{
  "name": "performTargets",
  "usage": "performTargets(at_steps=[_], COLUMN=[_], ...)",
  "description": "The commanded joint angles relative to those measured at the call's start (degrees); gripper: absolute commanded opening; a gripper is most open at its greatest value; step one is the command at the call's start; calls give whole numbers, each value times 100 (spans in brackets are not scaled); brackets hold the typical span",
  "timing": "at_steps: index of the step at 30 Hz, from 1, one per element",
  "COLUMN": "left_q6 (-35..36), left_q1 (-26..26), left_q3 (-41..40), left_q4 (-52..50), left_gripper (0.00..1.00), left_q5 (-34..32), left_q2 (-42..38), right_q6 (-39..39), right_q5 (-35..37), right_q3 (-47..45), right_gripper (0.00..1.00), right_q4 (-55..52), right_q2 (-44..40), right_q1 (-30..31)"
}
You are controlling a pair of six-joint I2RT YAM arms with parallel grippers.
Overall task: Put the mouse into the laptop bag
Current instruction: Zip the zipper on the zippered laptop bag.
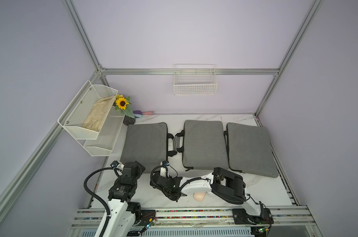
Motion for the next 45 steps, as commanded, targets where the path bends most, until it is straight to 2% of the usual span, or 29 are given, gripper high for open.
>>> performTargets(at_steps=[1, 7, 18, 23, 28, 31, 40, 45], left_q6=[227, 245, 271, 291, 298, 272, 33, -220], left_q1=[79, 182, 326, 379, 441, 482, 519, 520], left_q3=[-102, -121, -215, -212, -213, -197, -287, -487], left_q4=[207, 216, 207, 225, 224, 200, 376, 707], left_gripper=[100, 100, 100, 100, 100, 100, 100, 100], left_q5=[95, 204, 350, 415, 513, 645, 1924, 2961], left_q2=[176, 148, -83, -30, -4, 17, -12, 68], right_q6=[252, 158, -72, -103, -163, -501, -1327, -1643], right_q5=[378, 398, 680, 799, 838, 760, 223, -384], right_q3=[215, 583, 1093, 1085, 1000, 745, -440, -899], right_gripper=[54, 49, 28, 11, 3, 0, 0, 0], right_q4=[-736, -859, -1307, -1359, -1365, -935, 560, 1228], right_q2=[344, 749, 1254, 1242, 1092, 891, -194, -604], right_q1=[-29, -127, -249, -249, -249, -247, -177, -130])
